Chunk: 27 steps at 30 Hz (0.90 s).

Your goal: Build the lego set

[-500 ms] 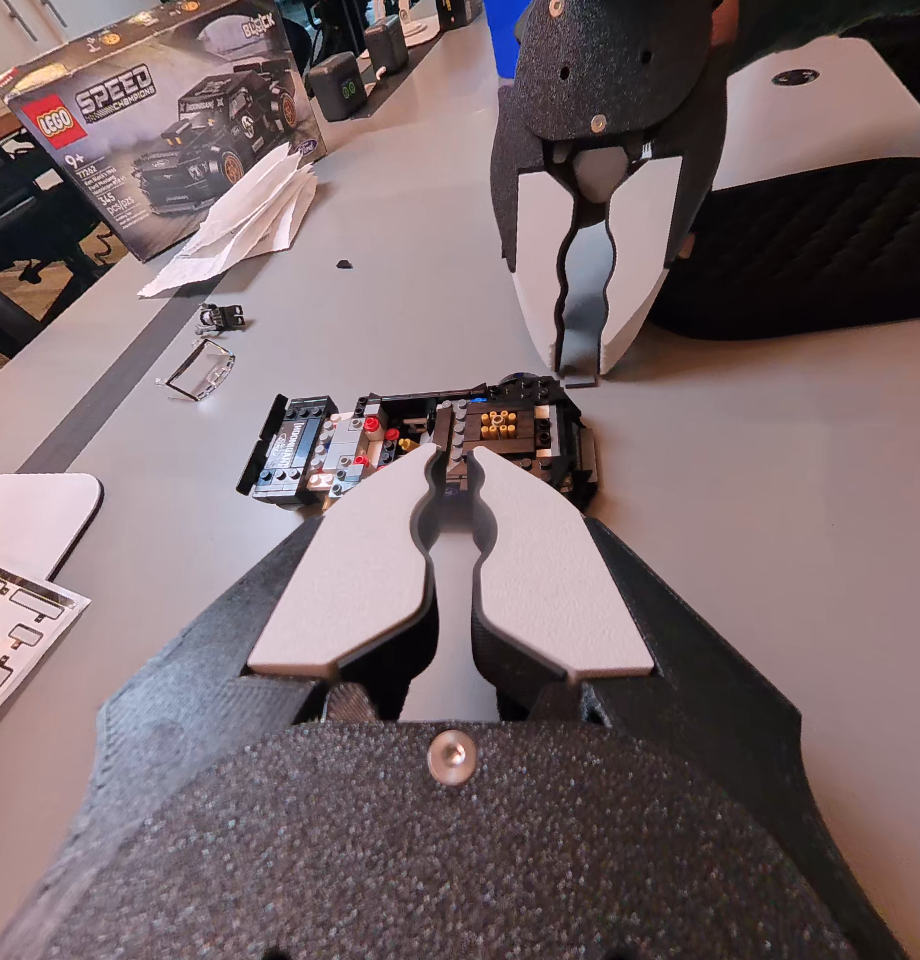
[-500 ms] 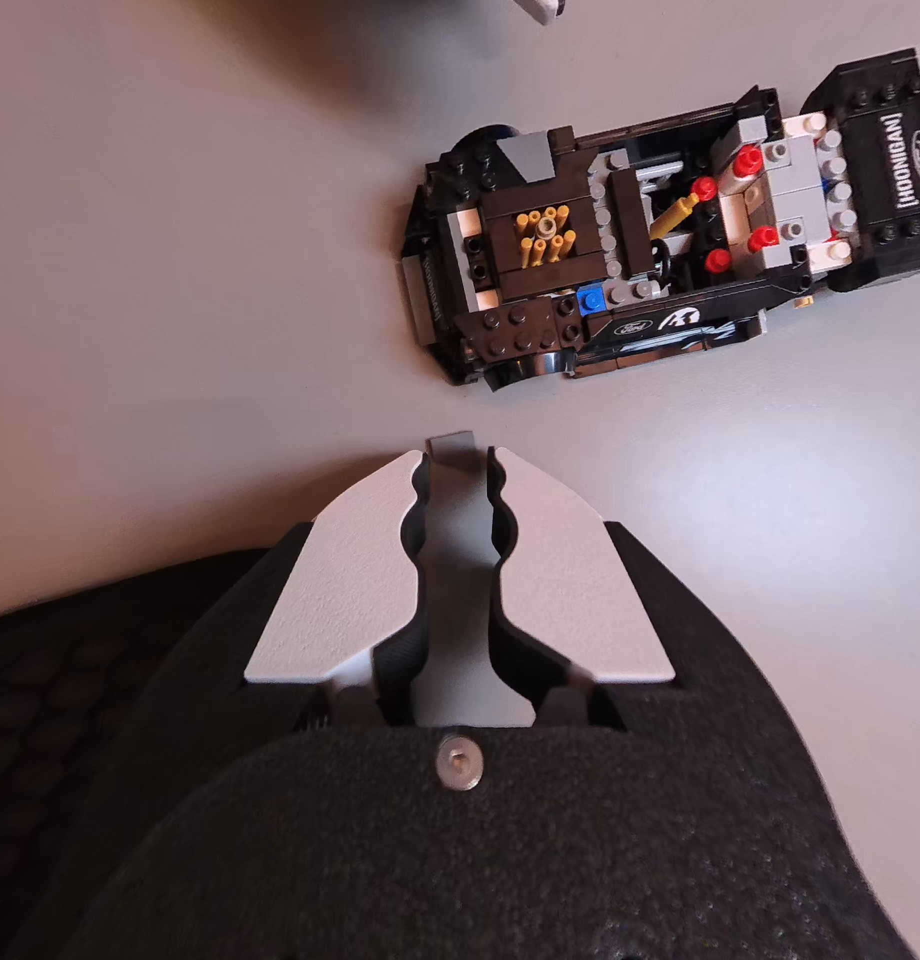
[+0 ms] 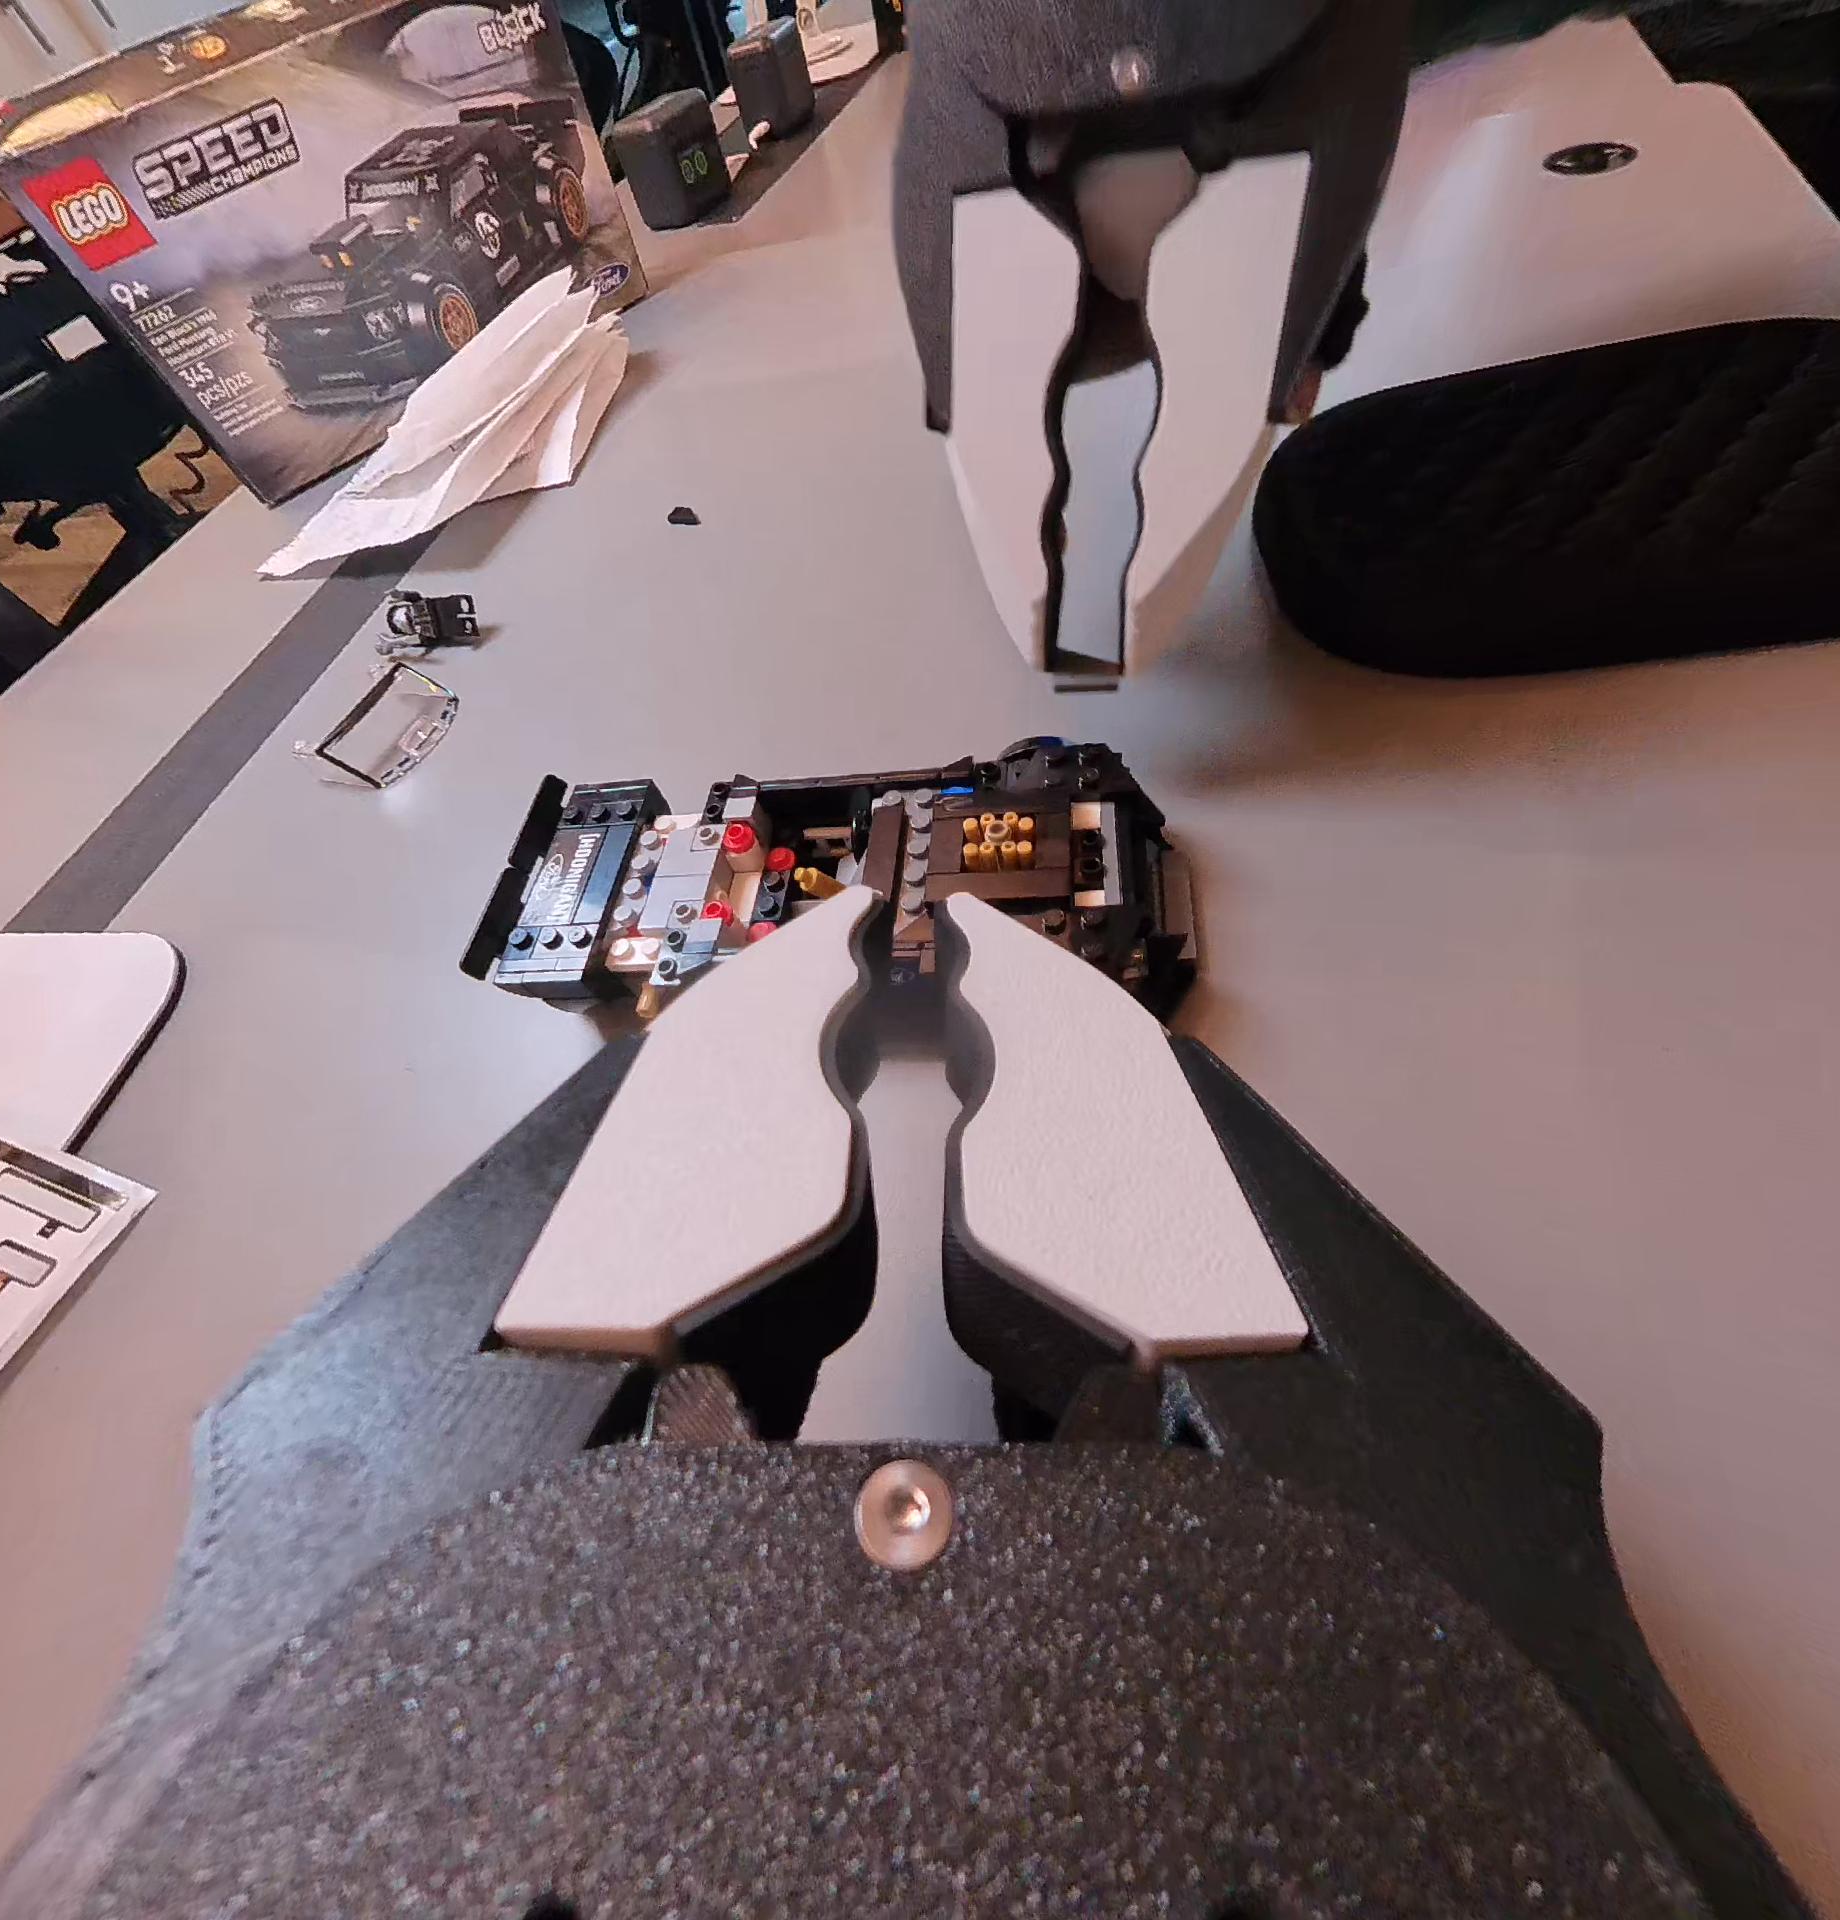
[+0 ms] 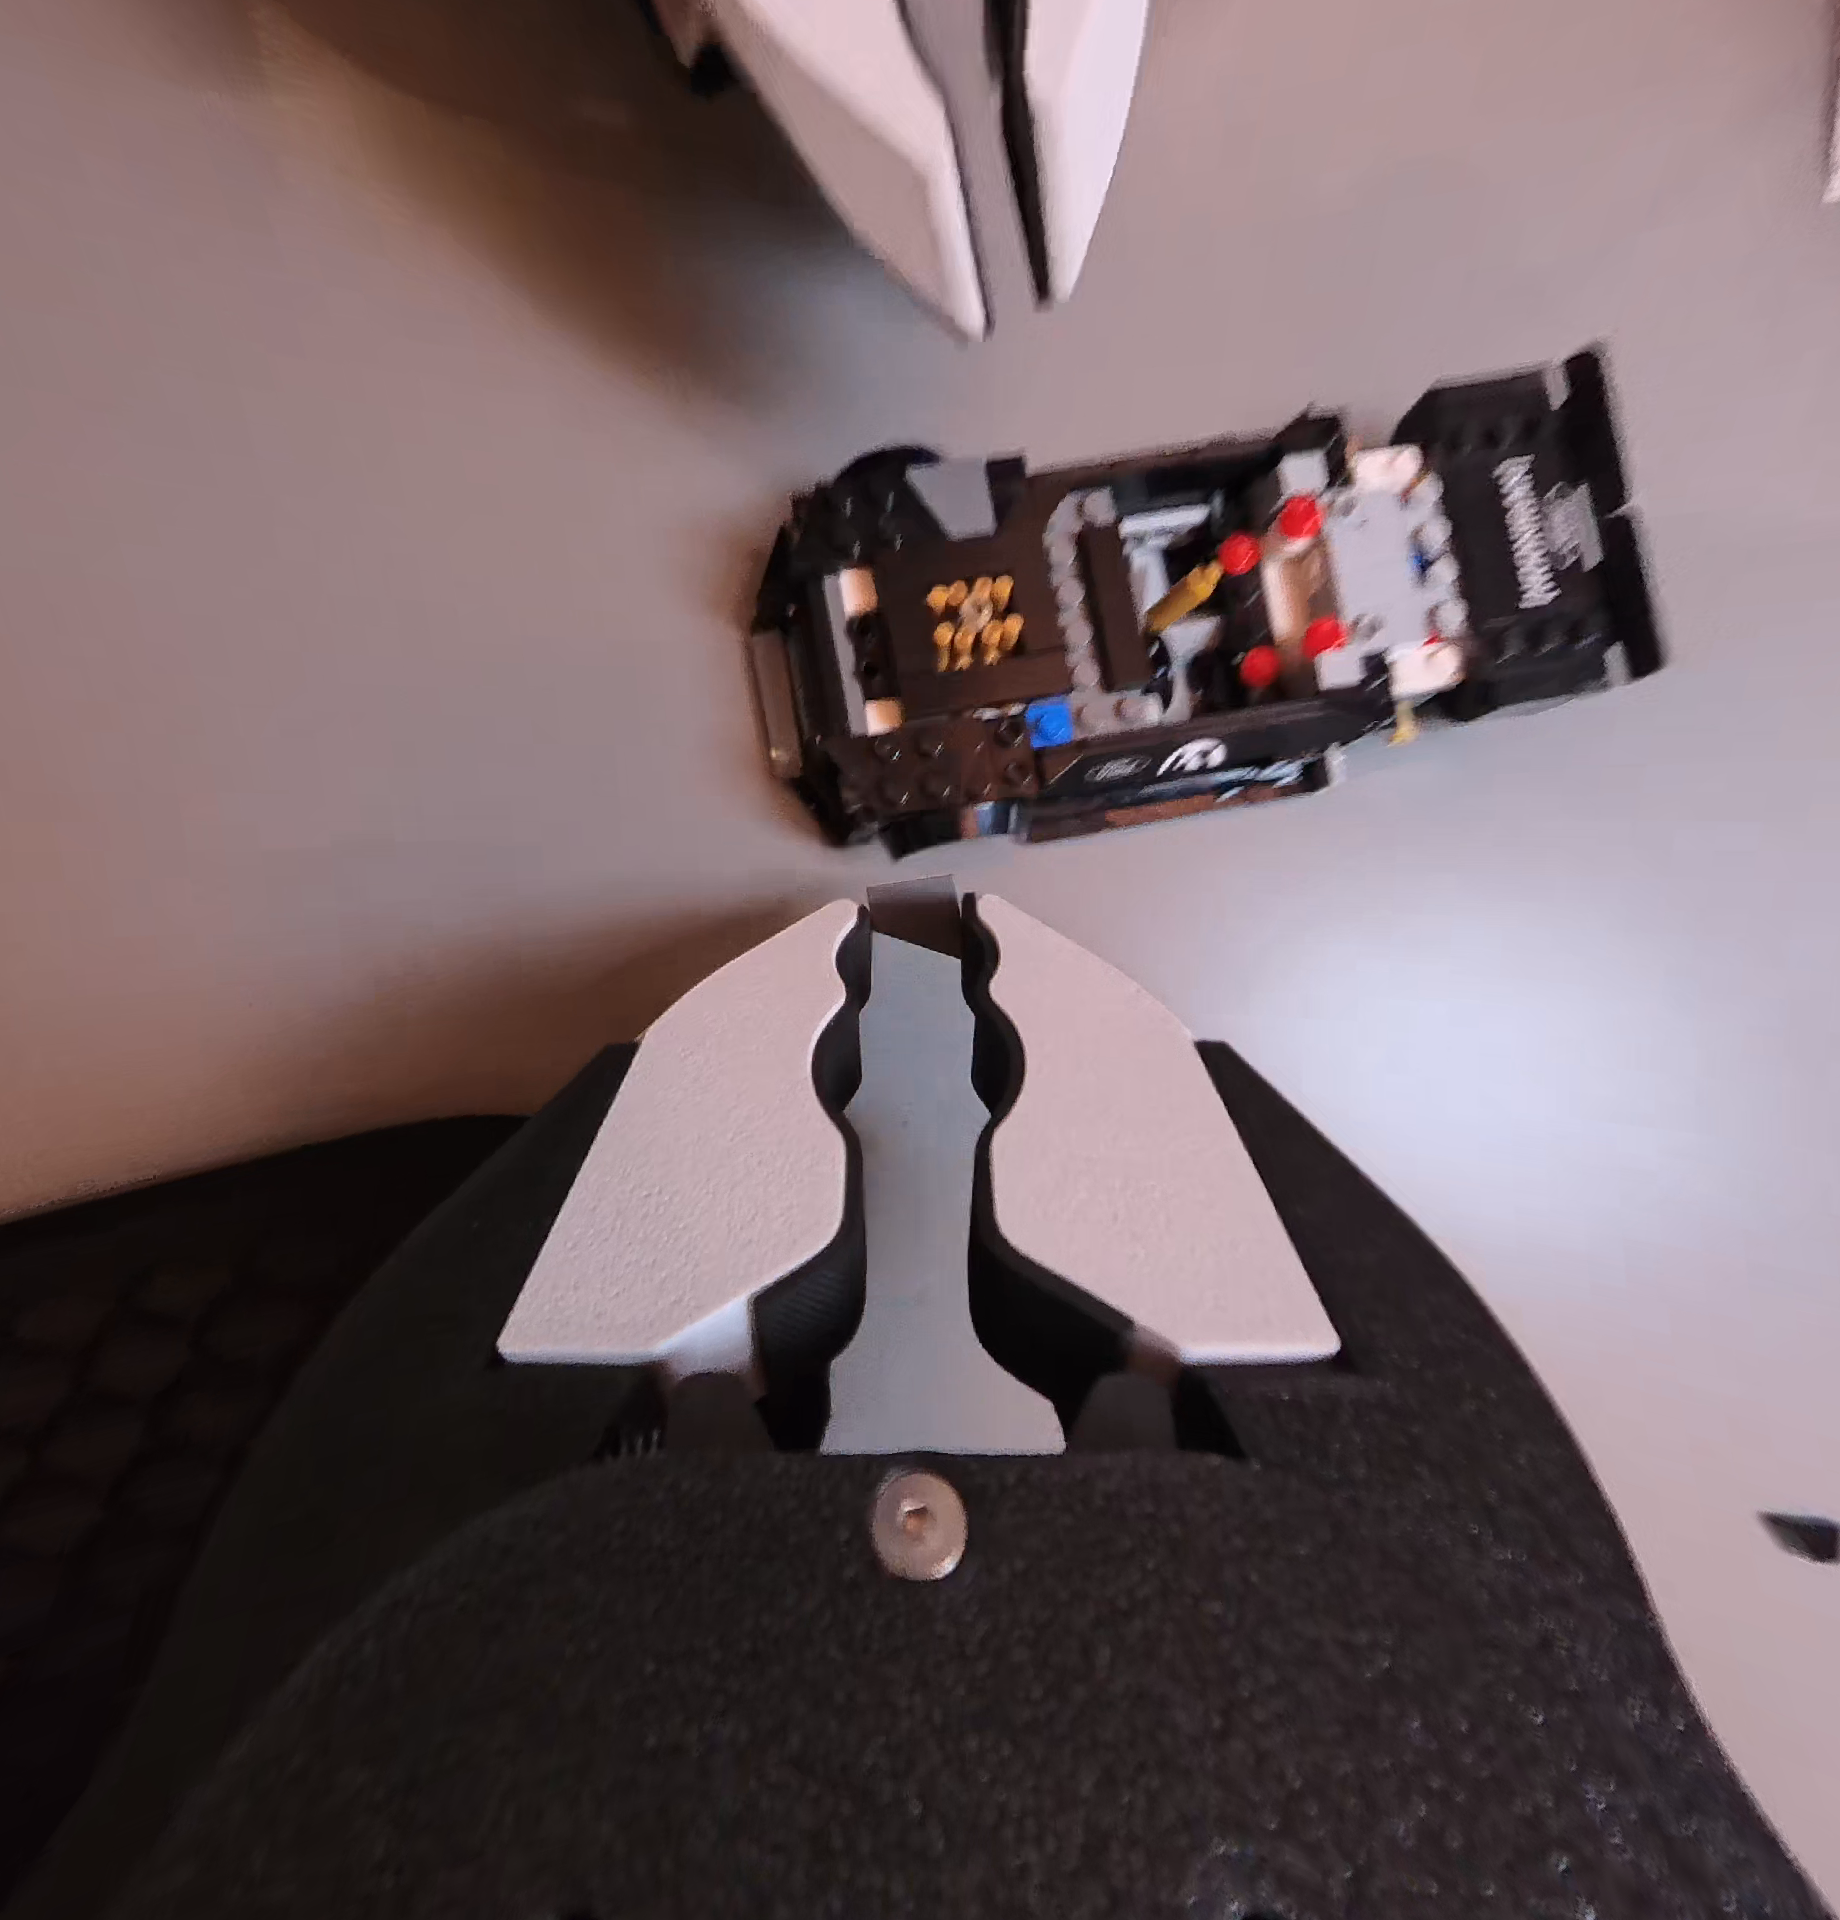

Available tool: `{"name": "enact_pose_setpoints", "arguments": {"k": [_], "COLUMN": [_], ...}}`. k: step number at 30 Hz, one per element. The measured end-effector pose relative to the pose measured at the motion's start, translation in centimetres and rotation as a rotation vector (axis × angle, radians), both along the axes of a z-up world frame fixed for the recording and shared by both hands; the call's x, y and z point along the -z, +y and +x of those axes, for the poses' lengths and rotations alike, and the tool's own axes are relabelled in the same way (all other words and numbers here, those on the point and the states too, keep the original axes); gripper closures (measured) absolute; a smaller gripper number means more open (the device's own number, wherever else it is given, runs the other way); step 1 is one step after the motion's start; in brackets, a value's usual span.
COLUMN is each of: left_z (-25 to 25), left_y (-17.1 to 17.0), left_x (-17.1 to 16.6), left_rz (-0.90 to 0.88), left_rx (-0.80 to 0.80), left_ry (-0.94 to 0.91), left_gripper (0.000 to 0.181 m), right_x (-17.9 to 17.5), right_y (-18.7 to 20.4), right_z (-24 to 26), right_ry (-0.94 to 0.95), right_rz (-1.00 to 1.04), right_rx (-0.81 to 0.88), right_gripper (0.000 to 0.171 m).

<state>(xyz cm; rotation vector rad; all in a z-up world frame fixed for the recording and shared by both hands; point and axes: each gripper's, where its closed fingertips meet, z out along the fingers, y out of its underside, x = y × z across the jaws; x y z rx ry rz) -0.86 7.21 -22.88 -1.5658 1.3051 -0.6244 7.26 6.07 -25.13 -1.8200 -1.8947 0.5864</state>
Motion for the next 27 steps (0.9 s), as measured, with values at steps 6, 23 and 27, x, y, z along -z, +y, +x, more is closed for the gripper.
{"name": "enact_pose_setpoints", "arguments": {"k": [6, 23, 27], "left_z": [-0.3, -0.3, -0.2], "left_y": [0.3, 0.4, 0.4], "left_x": [0.2, 0.6, 0.8], "left_rz": [-0.010, -0.029, -0.032], "left_rx": [-0.011, -0.009, -0.009], "left_ry": [0.001, 0.002, 0.007], "left_gripper": [0.174, 0.174, 0.174], "right_x": [-0.9, 2.4, 2.8], "right_y": [1.2, 3.3, 2.9], "right_z": [-1.6, 2.2, 2.4], "right_ry": [-0.002, -0.084, -0.084], "right_rz": [0.018, -0.009, -0.021], "right_rx": [-0.060, 0.120, 0.133], "right_gripper": [0.155, 0.155, 0.155]}}
